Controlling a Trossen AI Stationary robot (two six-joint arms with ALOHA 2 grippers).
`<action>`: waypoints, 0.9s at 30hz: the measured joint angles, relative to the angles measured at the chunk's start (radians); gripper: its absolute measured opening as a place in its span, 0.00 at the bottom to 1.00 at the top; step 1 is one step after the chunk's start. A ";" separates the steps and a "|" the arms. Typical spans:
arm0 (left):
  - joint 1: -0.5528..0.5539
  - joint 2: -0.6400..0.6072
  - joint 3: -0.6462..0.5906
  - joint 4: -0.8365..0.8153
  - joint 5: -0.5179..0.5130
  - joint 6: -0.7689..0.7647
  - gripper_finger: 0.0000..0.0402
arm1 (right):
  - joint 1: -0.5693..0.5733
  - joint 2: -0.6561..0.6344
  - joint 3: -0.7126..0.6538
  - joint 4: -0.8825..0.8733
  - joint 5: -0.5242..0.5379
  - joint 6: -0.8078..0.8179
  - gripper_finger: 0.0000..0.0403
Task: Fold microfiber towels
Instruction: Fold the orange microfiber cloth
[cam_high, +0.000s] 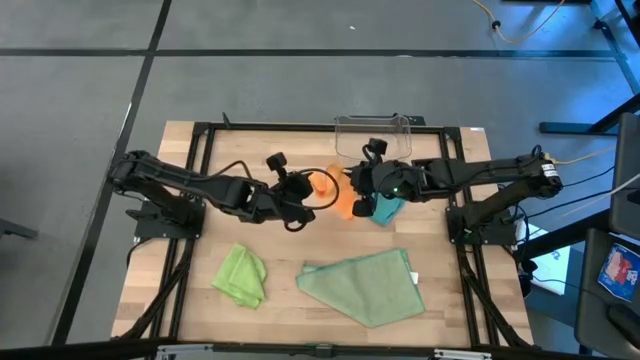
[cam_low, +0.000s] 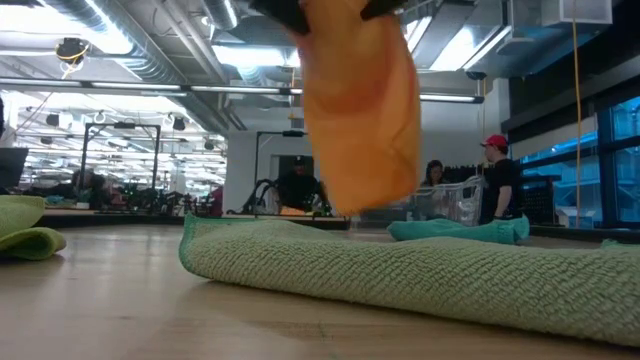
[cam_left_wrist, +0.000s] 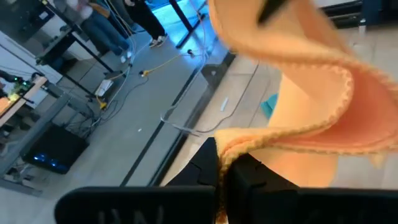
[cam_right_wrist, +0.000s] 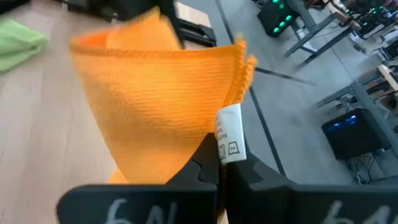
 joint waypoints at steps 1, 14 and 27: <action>-0.001 0.000 0.019 -0.031 0.004 -0.006 0.00 | 0.000 0.000 -0.015 0.017 -0.001 0.001 0.01; 0.016 0.000 0.172 -0.482 0.086 -0.208 0.00 | -0.006 0.002 -0.330 0.632 -0.167 -0.225 0.01; 0.193 0.000 0.219 -0.530 0.077 -0.103 0.00 | -0.178 0.002 -0.452 0.914 -0.306 -0.435 0.01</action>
